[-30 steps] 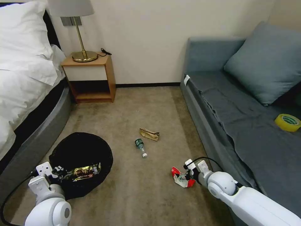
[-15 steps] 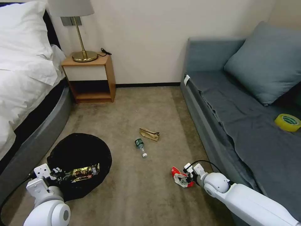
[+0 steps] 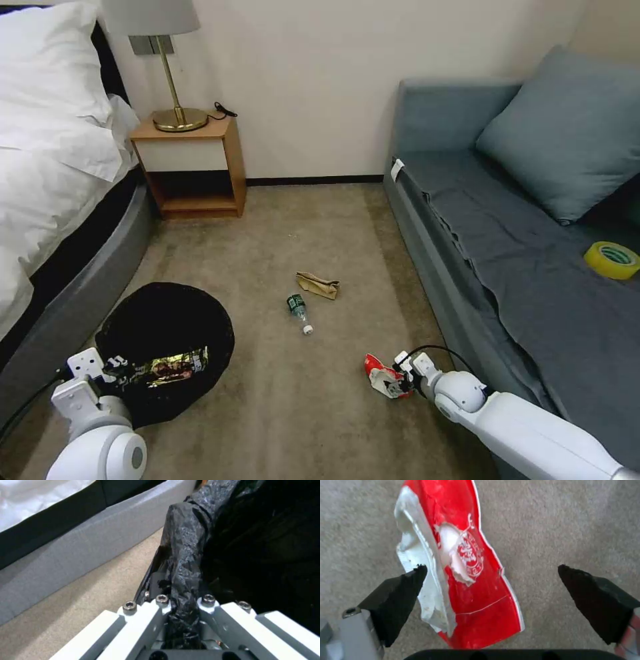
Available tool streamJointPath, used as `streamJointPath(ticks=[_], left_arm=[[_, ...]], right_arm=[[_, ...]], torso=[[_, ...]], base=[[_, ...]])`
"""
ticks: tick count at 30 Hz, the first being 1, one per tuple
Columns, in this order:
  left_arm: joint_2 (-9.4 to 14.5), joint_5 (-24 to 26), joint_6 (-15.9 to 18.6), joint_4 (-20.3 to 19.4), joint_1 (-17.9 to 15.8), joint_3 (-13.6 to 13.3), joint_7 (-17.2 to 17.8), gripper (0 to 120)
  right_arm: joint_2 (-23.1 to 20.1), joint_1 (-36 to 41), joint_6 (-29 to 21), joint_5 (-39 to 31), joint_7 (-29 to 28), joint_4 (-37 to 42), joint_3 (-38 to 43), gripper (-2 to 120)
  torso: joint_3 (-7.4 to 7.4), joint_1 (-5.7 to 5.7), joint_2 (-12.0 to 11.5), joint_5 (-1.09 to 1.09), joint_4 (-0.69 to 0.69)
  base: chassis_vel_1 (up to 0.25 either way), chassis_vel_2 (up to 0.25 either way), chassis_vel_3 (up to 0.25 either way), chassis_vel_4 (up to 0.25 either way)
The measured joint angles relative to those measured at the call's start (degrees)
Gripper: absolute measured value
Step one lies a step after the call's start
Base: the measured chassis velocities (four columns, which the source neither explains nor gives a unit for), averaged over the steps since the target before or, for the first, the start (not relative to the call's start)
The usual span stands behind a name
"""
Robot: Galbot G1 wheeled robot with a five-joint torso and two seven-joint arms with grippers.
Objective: Pick up the trash bin, then pick up the garbage on the floor and place it into the trash bin.
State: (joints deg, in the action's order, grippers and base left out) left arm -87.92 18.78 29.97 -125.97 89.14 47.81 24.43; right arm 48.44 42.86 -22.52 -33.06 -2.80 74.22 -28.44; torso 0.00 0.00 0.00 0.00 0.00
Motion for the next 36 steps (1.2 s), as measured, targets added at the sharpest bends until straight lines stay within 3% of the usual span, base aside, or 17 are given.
streamJointPath(ticks=[9,13,16,27,36], left_arm=[[0.1,0.0,-0.1,0.4,-0.6,-0.2,0.0,2],[0.1,0.0,0.0,0.5,-0.6,-0.2,0.0,2],[0.1,0.0,0.0,0.6,-0.7,-0.3,0.0,2],[0.1,-0.1,0.1,0.6,-0.8,-0.5,0.0,2],[0.1,-0.1,0.4,0.4,-0.9,-0.8,0.0,2]], right_arm=[[0.2,0.0,0.7,0.0,0.2,0.1,-1.4,62],[0.0,0.1,0.8,-0.1,0.6,0.5,-1.8,53],[-0.3,0.7,1.3,-0.2,0.9,1.2,-2.0,36],[-1.4,1.8,3.2,-0.8,0.4,3.7,-1.6,1],[-3.4,2.8,5.4,-3.0,-1.0,8.7,0.6,0]], torso=[[0.00,0.00,0.0,0.00,0.00],[0.00,0.00,0.0,0.00,0.00],[0.00,0.00,0.0,0.00,0.00],[0.00,0.00,0.0,0.00,0.00],[0.00,0.00,0.0,0.00,0.00]], base=[[0.000,0.000,0.000,0.000],[0.000,0.000,0.000,0.000],[0.000,0.000,0.000,0.000],[0.000,0.000,0.000,0.000],[0.000,0.000,0.000,0.000]])
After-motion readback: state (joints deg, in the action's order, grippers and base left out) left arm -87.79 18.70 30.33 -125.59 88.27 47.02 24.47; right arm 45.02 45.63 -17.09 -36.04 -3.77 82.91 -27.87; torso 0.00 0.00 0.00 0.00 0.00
